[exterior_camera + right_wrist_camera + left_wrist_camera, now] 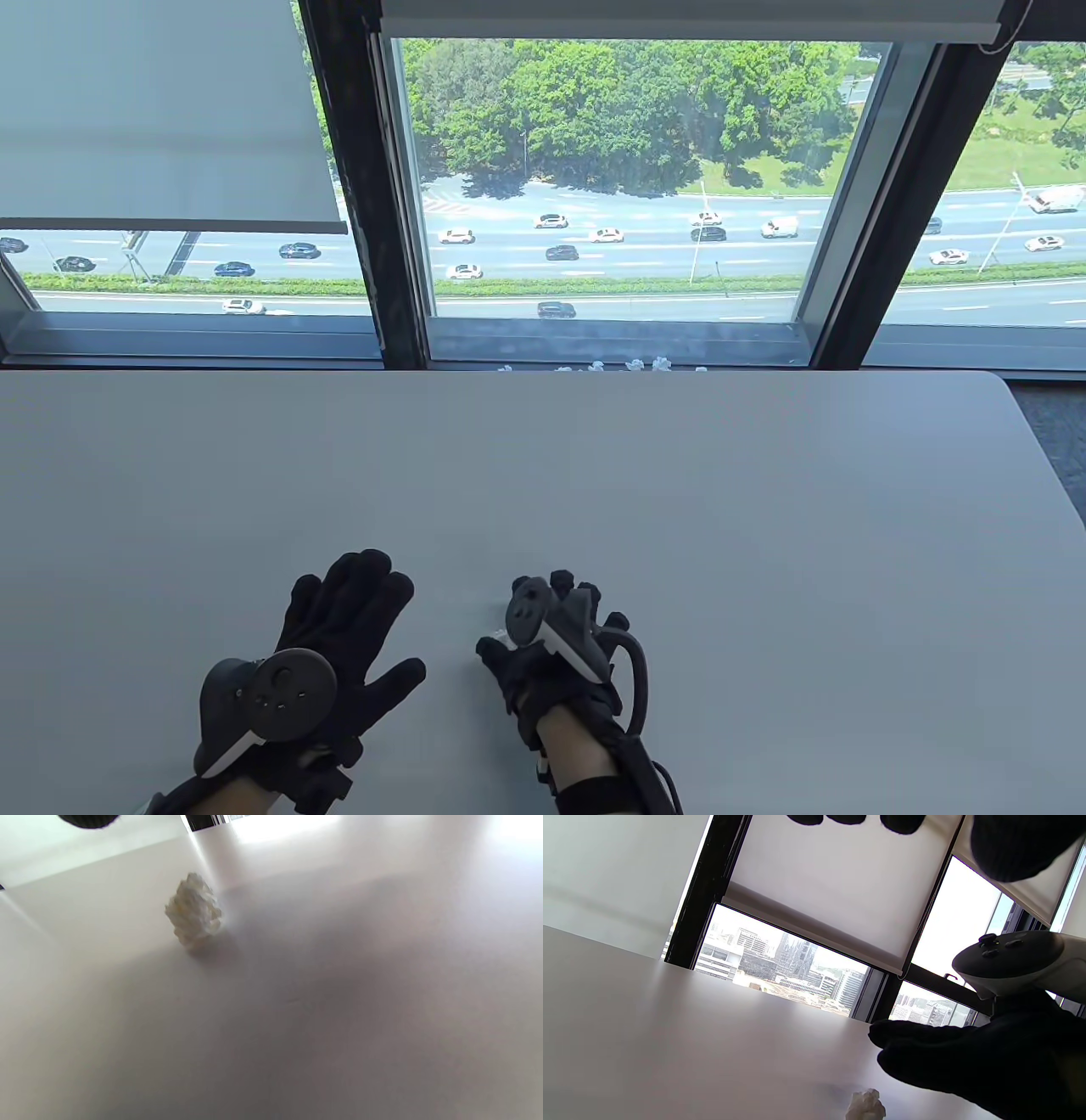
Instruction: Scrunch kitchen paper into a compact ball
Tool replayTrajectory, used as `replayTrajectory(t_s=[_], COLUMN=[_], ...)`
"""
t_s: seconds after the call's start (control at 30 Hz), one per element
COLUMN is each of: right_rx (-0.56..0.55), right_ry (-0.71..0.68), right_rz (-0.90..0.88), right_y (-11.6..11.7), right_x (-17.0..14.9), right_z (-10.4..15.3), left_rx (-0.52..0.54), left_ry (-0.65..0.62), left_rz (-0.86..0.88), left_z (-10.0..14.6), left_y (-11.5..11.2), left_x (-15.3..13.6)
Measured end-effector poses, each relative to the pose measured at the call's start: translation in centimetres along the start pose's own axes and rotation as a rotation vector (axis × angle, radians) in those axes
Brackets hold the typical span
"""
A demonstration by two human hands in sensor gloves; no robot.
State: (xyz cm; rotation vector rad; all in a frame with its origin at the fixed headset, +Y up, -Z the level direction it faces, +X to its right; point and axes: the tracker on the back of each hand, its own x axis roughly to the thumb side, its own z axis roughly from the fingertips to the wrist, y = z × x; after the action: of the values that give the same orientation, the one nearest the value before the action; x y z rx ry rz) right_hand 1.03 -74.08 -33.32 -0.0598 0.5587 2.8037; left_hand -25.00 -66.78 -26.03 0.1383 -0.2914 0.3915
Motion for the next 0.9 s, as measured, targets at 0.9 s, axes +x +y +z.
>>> replayTrajectory(t_s=[0.9], right_rx=[-0.293], right_ry=[0.083], right_rz=[-0.242], right_y=[-7.8], right_x=[-8.1], right_z=[4.4], left_rx=[-0.027], left_ry=[0.265], left_rz=[0.066], left_z=[-0.7], left_y=[1.4], left_x=[-4.6])
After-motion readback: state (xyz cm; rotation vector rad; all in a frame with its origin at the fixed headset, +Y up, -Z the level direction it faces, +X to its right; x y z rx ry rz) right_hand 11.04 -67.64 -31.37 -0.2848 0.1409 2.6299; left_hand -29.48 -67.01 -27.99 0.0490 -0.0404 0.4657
